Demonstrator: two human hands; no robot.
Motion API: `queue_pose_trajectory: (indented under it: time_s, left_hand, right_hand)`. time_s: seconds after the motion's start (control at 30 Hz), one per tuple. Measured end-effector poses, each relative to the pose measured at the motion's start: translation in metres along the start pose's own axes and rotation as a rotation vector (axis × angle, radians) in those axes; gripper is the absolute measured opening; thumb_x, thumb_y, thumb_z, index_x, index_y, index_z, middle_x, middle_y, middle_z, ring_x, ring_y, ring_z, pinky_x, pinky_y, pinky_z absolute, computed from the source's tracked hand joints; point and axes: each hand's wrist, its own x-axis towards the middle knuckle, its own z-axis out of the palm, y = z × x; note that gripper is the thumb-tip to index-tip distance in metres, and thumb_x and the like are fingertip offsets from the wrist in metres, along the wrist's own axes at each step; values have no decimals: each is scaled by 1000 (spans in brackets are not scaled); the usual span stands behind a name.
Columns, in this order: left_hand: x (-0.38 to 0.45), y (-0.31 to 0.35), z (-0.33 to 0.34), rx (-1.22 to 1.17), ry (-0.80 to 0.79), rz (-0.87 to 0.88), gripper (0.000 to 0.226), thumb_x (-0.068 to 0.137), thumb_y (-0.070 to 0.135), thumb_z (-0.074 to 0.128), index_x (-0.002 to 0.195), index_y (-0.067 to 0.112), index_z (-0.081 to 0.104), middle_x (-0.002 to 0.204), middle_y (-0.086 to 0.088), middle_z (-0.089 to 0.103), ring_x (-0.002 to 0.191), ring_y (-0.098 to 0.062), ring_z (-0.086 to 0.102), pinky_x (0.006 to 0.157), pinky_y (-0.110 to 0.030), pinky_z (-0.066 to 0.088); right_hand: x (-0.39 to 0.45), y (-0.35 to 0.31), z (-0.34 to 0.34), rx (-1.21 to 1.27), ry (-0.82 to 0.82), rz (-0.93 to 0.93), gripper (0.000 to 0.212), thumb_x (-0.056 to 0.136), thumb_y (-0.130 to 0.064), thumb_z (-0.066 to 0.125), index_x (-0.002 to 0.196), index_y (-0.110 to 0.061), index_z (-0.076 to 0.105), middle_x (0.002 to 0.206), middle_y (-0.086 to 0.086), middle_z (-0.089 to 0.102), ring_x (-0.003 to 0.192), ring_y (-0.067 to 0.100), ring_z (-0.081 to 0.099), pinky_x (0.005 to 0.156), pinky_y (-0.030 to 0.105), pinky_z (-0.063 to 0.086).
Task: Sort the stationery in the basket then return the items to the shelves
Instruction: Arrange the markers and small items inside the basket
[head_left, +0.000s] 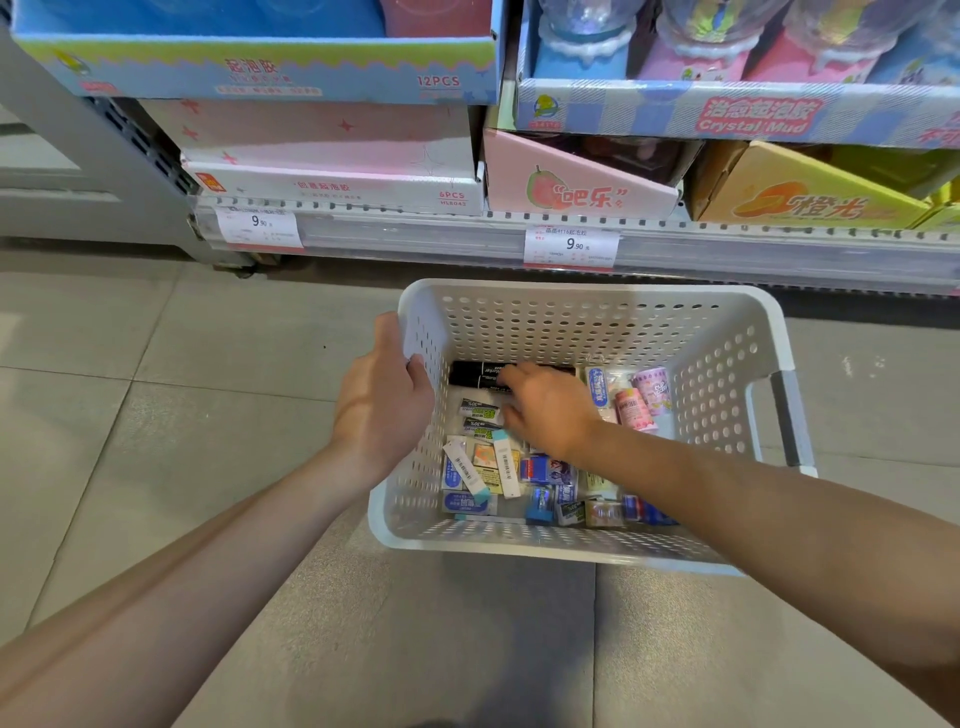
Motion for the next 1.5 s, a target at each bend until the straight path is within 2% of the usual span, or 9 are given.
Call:
queue_pose_trajectory:
  time_s: [0.1,0.2,0.4,0.67,0.9,1.03,1.2,1.33,1.5]
  left_hand:
    - [0,1,1,16,10,1,16,100,11,38,115,8,34,61,-5,42,50,-23,41,48,-34,32]
    - [1,-1,1,18,17,-3,14,99,11,39,113,6,35,60,-5,42,50,-24,41,47,-34,31]
    - [2,-3,1,12,18,-2,14,99,11,39,112,6,36,57,-6,41,50,-27,41,48,-35,32]
    - [2,-3,2,23,24,7,18,99,10,39,117,7,36,57,-4,40,48,-23,40,47,-33,30]
    - [2,-3,3,13,16,18,21,99,9,39,119,7,35,58,-3,40,47,-19,39,46,-32,30]
    - [2,-5,3,26,23,17,22,99,10,39,121,9,35,59,-4,41,50,-24,43,48,-34,33]
    - [3,-5,4,25,24,9,23,99,11,39,122,9,35,60,-4,42,52,-26,44,49,-36,34]
    - [3,-6,4,23,27,9,21,99,11,39,119,8,35,60,-4,41,52,-27,44,49,-37,34]
    - [3,-5,3,17,26,6,18,99,11,39,117,10,35,60,-4,42,51,-25,43,48,-36,34]
  right_hand:
    - [-1,-9,6,-15,-125,-131,44,90,-30,55,129,-11,49,118,8,53,106,24,54,75,34,51]
    - [4,-17,7,-88,-194,-56,51,87,-37,59,129,-10,48,119,8,50,107,25,53,72,33,47]
    - [9,-29,6,-129,-218,62,43,87,-38,59,119,-9,53,116,8,53,99,26,60,60,29,36]
    - [6,-28,4,-147,-275,73,46,85,-30,62,124,-8,49,119,9,51,97,28,61,58,30,38]
    - [-2,-19,0,-207,-301,61,54,83,-34,64,127,-9,46,118,10,52,93,27,62,57,30,41]
    - [2,-21,-2,-227,-321,60,55,82,-36,66,128,-10,47,118,8,51,93,25,61,57,29,40]
    - [5,-23,6,-121,-273,73,50,82,-21,68,125,-6,48,122,11,48,99,30,61,63,30,40]
    - [7,-27,10,-58,-236,90,35,86,-14,64,118,-3,54,128,12,43,94,30,62,61,27,40]
    - [10,-25,9,-23,-216,113,27,86,-16,64,110,-5,58,126,12,42,87,27,62,59,25,40]
